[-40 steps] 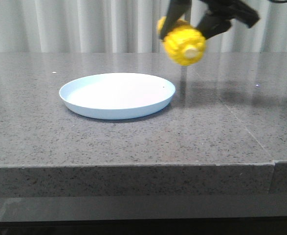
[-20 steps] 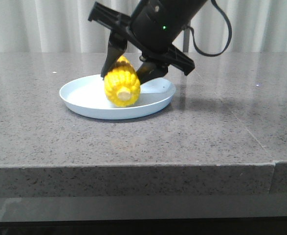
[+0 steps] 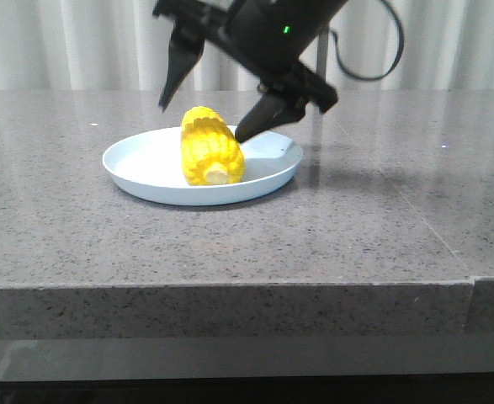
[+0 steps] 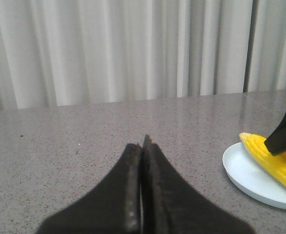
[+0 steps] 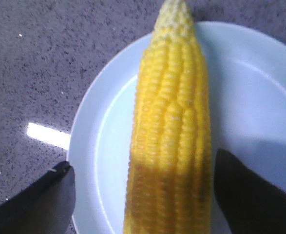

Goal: Place corn on plate with both arms

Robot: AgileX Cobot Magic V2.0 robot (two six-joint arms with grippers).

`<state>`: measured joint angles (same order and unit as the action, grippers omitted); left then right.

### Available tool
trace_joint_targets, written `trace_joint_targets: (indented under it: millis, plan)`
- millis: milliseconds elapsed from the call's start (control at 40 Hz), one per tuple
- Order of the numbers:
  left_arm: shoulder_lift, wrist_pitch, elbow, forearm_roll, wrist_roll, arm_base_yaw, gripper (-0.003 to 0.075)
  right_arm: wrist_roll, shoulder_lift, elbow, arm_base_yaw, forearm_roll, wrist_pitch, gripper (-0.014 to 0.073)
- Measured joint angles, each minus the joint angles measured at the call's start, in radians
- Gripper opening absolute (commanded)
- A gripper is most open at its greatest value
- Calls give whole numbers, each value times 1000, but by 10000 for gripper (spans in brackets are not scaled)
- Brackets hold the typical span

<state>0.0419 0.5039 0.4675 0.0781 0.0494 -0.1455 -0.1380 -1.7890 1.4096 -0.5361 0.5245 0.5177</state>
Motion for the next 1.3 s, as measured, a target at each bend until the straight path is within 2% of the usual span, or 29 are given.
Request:
trace_joint_targets:
  millis: [200, 275, 375, 525, 600, 700, 875, 1075, 1200, 1300]
  plan:
    - [0, 0, 0, 0, 0, 0, -20, 0, 63, 66, 42, -112, 94, 609]
    - [0, 0, 0, 0, 0, 0, -20, -4, 68, 107, 54, -157, 163, 570]
    - [0, 0, 0, 0, 0, 0, -20, -34, 68, 145, 61, -239, 232, 430]
    - [0, 0, 0, 0, 0, 0, -20, -80, 68, 187, 61, -365, 309, 129]
    - [0, 0, 0, 0, 0, 0, -20, -89, 70, 192, 61, -396, 322, 27]
    - [0, 0, 0, 0, 0, 0, -20, -91, 81, 192, 63, -417, 331, -48]
    - [0, 0, 0, 0, 0, 0, -20, -93, 112, 192, 108, -417, 356, -88]
    - [0, 0, 0, 0, 0, 0, -20, -61, 184, 177, 234, -426, 398, -88]
    - [0, 0, 0, 0, 0, 0, -20, -50, 286, 86, 296, -455, 381, -88]
    - [0, 0, 0, 0, 0, 0, -20, -50, 386, -46, 317, -508, 316, -90]
